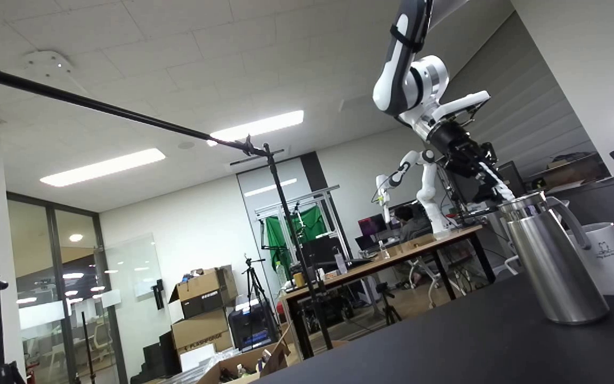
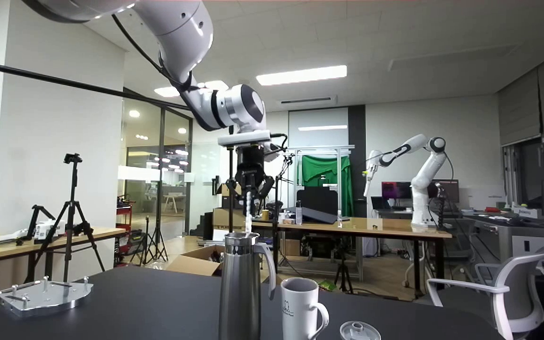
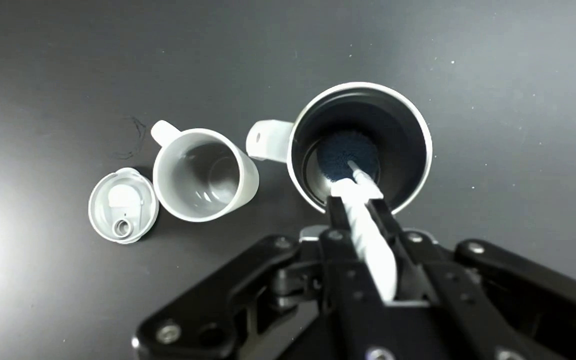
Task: Grab the white rod and move it around in the silver cup.
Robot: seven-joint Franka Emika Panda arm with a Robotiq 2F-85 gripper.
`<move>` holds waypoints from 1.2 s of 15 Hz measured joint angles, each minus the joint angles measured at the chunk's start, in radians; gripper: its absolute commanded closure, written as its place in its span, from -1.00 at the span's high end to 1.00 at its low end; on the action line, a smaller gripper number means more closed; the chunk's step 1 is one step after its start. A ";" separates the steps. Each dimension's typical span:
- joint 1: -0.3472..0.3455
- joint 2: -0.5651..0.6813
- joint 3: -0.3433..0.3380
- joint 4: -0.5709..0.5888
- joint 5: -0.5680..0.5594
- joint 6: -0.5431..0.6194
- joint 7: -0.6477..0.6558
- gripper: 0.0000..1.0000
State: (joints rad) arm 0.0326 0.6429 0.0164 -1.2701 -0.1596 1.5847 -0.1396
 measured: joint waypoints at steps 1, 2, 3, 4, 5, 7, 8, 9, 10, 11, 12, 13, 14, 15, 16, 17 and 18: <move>0.000 0.001 0.000 0.010 0.000 -0.008 0.000 -0.92; 0.002 -0.001 0.000 0.018 0.000 -0.019 0.000 -0.92; 0.006 -0.005 0.001 0.023 -0.003 -0.032 -0.001 -0.92; 0.012 -0.013 0.001 0.029 -0.013 -0.047 -0.001 -0.92; 0.021 -0.024 0.001 0.035 -0.024 -0.064 -0.001 -0.92; 0.042 -0.054 0.001 0.051 -0.051 -0.103 -0.001 -0.92; 0.052 -0.070 0.002 0.058 -0.063 -0.118 -0.001 -0.19; 0.062 -0.085 0.002 0.063 -0.072 -0.132 -0.001 -0.17; 0.069 -0.099 0.002 0.066 -0.077 -0.144 -0.002 -0.05; 0.074 -0.109 0.003 0.066 -0.079 -0.154 -0.004 0.07; 0.076 -0.114 0.003 0.066 -0.079 -0.166 -0.007 0.23; 0.076 -0.116 0.003 0.066 -0.079 -0.177 -0.011 0.35; 0.075 -0.115 0.002 0.066 -0.082 -0.192 -0.016 0.48; 0.073 -0.113 0.001 0.066 -0.088 -0.209 -0.021 0.64; 0.069 -0.111 0.000 0.066 -0.095 -0.225 -0.026 0.26; 0.063 -0.109 -0.001 0.066 -0.097 -0.243 -0.035 0.38; 0.056 -0.107 -0.002 0.066 -0.097 -0.253 -0.043 0.54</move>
State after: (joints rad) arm 0.0882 0.5356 0.0143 -1.2037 -0.2564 1.3319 -0.1825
